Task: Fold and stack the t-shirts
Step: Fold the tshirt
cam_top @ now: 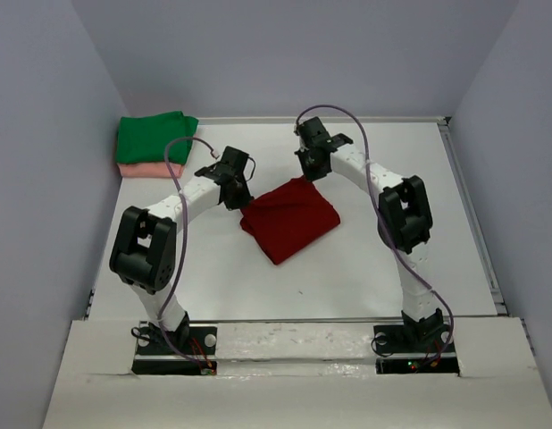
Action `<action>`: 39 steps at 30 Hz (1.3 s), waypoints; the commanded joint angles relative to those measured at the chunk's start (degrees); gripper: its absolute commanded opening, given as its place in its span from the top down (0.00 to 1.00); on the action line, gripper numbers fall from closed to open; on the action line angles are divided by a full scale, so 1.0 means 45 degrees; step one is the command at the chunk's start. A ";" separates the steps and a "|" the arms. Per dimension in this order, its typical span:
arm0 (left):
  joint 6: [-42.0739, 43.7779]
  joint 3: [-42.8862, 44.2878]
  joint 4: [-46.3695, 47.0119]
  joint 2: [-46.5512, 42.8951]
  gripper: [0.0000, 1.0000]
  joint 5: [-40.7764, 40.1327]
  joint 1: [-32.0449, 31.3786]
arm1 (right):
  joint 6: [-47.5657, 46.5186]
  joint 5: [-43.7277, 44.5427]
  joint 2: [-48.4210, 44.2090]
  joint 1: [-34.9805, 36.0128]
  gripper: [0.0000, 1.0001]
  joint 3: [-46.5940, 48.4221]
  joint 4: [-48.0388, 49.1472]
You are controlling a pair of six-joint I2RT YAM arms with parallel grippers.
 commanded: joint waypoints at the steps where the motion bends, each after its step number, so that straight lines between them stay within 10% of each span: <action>1: 0.0318 0.0820 -0.0467 -0.1261 1.00 -0.0675 -0.0167 | -0.0167 0.0774 -0.2451 -0.0017 1.00 0.0110 -0.0173; 17: 0.0064 0.0996 0.0157 -0.0638 1.00 0.0845 -0.1710 | 0.1024 -0.0573 -0.5987 0.0218 1.00 -0.5433 0.0703; 39: -0.0502 0.1368 0.0822 0.0379 1.00 0.2939 -0.3097 | 0.2313 -0.1726 -0.4543 0.0472 1.00 -0.8230 0.2424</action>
